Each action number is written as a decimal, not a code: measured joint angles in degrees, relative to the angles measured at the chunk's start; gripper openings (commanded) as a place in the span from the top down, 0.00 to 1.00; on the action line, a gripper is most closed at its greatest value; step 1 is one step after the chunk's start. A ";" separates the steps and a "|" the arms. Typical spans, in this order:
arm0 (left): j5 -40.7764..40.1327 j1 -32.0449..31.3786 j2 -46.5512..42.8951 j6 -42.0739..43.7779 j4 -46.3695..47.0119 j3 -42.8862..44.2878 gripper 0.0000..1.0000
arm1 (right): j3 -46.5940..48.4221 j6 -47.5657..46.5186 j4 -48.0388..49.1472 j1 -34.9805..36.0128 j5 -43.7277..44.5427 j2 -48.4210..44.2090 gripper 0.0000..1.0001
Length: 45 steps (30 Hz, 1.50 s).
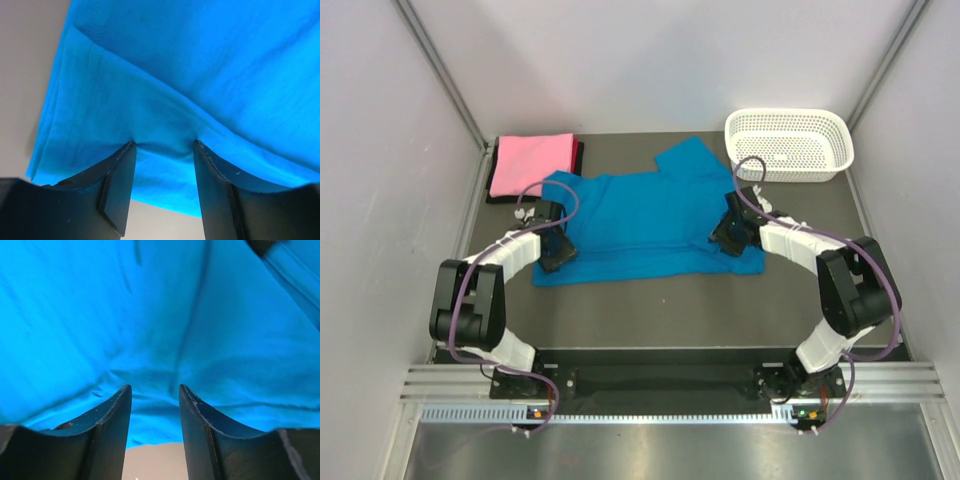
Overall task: Fold and stack the t-shirts
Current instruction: Fold the tshirt
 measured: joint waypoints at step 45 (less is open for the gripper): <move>-4.15 -0.28 1.29 -1.60 -3.23 2.25 0.48 | 17.88 -15.04 -4.74 2.62 0.28 8.33 0.60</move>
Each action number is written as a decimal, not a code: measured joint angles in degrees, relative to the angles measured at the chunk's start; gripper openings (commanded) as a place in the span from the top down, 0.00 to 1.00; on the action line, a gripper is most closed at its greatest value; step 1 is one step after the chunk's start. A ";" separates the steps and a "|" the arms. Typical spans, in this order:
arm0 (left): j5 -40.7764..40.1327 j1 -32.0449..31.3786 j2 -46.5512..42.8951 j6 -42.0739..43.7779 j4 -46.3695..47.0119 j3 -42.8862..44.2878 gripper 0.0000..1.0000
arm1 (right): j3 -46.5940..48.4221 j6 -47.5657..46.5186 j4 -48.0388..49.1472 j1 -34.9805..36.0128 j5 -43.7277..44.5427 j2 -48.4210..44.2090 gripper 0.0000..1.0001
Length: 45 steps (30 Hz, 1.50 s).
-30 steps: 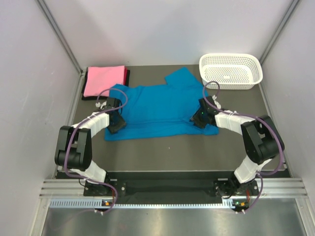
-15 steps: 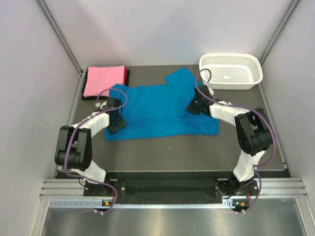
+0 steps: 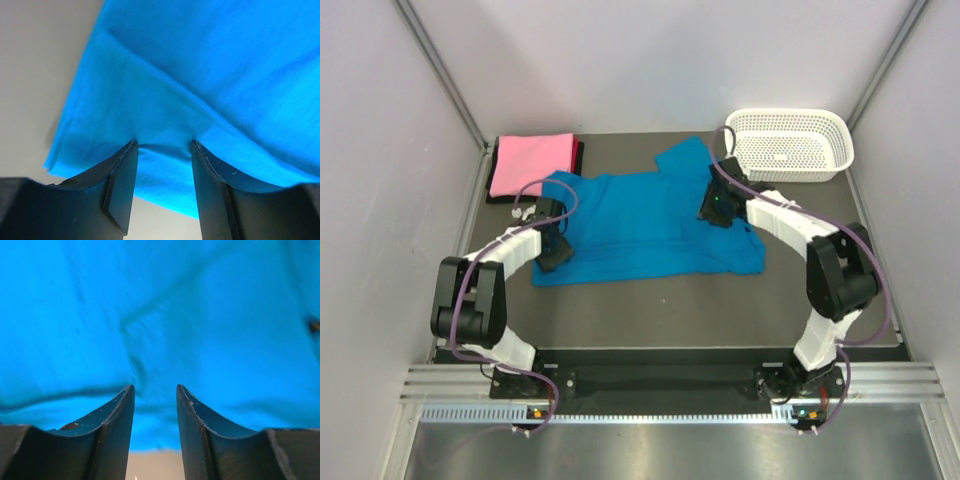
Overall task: Fold and stack the t-shirts
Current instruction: Fold the tshirt
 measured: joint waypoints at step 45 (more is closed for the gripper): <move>-9.25 5.27 -2.62 -9.27 -6.10 -3.17 0.57 | -34.56 7.28 0.24 -13.94 12.55 -23.04 1.00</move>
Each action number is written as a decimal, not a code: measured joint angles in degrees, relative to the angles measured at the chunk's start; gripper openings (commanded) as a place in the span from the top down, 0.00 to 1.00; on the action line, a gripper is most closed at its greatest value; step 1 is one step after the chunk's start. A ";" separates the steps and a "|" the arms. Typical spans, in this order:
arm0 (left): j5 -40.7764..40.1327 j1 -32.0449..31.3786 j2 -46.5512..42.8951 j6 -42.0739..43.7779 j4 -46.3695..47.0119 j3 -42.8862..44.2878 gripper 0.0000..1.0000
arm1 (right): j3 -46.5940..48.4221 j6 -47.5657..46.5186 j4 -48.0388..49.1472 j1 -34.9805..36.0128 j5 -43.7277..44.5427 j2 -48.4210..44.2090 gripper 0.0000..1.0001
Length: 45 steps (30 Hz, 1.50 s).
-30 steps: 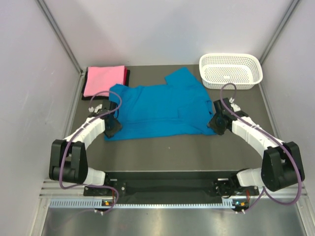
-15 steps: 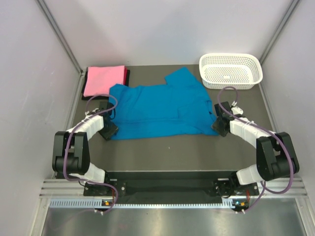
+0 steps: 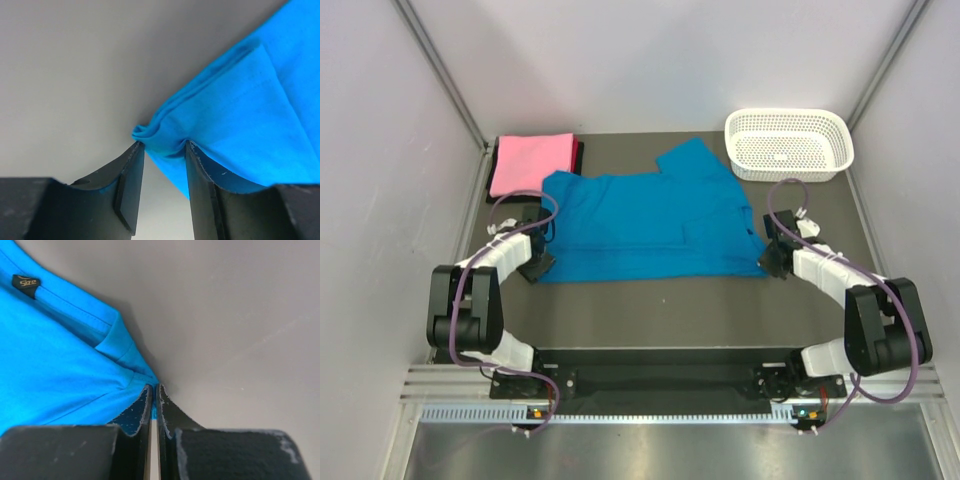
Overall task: Fold and stack the t-shirts
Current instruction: Fold the tshirt
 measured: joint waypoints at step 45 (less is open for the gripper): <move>17.88 -1.07 -14.03 7.39 0.50 -6.54 0.55 | -2.97 -3.56 -15.52 -10.12 0.15 -11.32 1.00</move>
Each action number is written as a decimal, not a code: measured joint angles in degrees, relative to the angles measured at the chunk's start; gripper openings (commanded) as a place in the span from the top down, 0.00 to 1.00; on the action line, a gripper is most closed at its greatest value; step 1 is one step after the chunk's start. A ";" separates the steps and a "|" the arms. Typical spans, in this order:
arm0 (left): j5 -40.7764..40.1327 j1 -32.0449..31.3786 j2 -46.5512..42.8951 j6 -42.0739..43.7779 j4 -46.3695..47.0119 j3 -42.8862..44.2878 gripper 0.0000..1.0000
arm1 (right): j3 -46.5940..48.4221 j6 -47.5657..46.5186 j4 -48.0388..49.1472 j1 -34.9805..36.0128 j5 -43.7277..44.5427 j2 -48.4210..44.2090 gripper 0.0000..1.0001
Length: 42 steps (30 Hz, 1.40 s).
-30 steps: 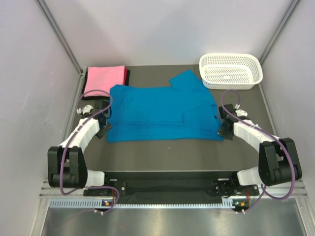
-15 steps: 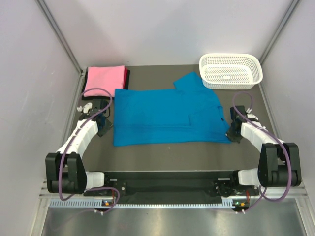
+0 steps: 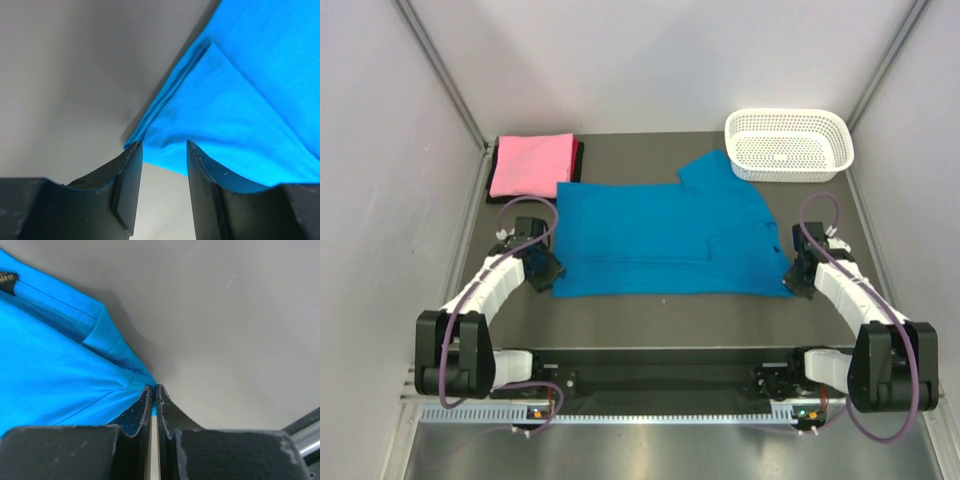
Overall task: Fold and stack the t-shirts
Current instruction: Fold the tshirt
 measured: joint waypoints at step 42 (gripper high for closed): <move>-8.98 -1.90 -5.29 -7.91 -9.73 -5.09 0.93 | -0.02 1.73 -15.82 -1.90 -3.50 -10.14 1.00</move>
